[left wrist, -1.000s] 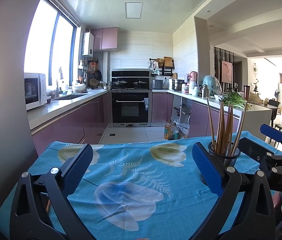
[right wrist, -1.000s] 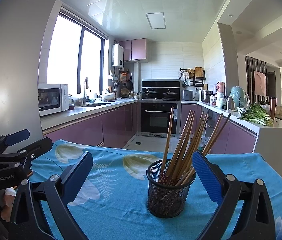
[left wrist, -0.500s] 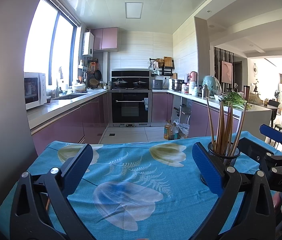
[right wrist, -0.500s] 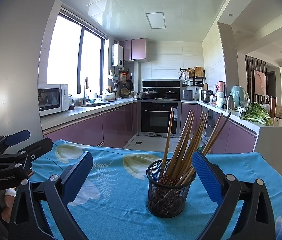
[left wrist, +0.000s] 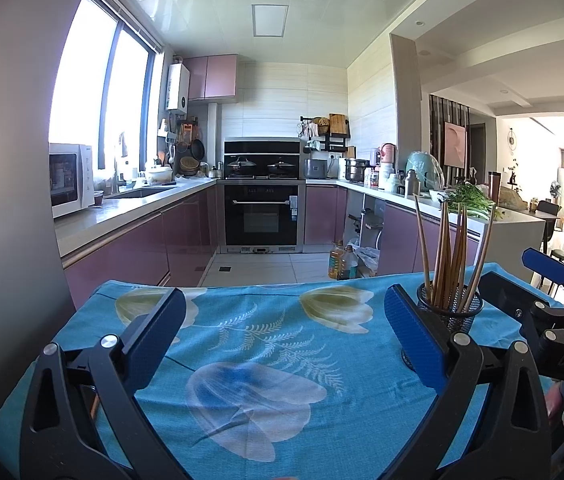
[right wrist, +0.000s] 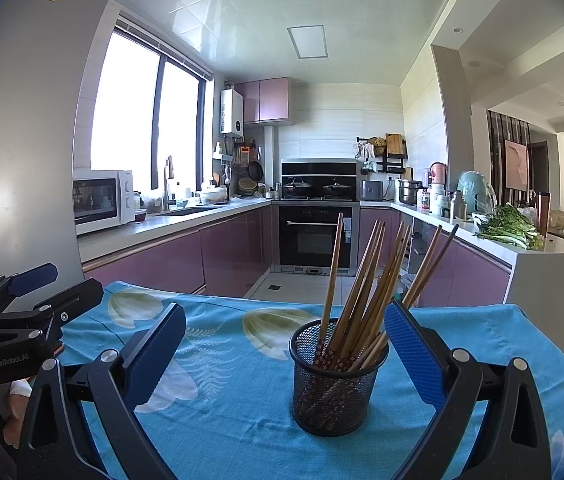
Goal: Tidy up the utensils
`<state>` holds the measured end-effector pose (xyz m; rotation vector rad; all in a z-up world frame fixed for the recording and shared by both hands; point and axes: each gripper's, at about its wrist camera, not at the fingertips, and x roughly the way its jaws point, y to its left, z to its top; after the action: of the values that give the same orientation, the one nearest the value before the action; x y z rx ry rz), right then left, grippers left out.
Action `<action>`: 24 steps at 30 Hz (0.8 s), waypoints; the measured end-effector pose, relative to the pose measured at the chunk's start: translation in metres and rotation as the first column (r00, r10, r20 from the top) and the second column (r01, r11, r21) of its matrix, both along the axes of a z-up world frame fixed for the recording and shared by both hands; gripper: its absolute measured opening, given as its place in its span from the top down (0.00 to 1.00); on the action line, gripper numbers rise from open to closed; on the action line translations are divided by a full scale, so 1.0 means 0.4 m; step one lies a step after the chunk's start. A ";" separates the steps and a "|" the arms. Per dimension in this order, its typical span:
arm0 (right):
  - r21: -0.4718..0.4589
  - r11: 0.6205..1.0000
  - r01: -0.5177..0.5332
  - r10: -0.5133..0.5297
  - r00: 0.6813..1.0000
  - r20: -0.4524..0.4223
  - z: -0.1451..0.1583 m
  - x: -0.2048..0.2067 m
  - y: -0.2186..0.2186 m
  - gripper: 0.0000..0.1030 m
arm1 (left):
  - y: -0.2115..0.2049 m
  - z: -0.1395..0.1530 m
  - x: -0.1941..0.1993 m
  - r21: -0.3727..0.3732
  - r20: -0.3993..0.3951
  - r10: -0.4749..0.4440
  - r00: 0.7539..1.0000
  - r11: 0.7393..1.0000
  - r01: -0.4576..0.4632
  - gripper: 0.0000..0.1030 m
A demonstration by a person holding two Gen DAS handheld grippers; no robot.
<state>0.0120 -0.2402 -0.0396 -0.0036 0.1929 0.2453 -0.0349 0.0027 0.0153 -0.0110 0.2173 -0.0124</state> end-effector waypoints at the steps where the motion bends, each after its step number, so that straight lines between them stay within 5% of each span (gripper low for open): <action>1: 0.001 1.000 0.001 -0.001 1.000 0.000 0.001 0.001 -0.001 0.07 | 0.000 0.000 0.000 0.000 0.000 -0.001 1.000 1.000 0.001 0.05; 24: 0.011 1.000 0.009 -0.009 1.000 -0.004 -0.004 0.003 -0.003 0.07 | -0.010 -0.006 0.005 0.002 0.001 0.002 1.000 1.000 -0.002 0.05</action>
<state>0.0132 -0.2412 -0.0414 0.0086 0.1951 0.2371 -0.0329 -0.0014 0.0131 -0.0094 0.2160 -0.0103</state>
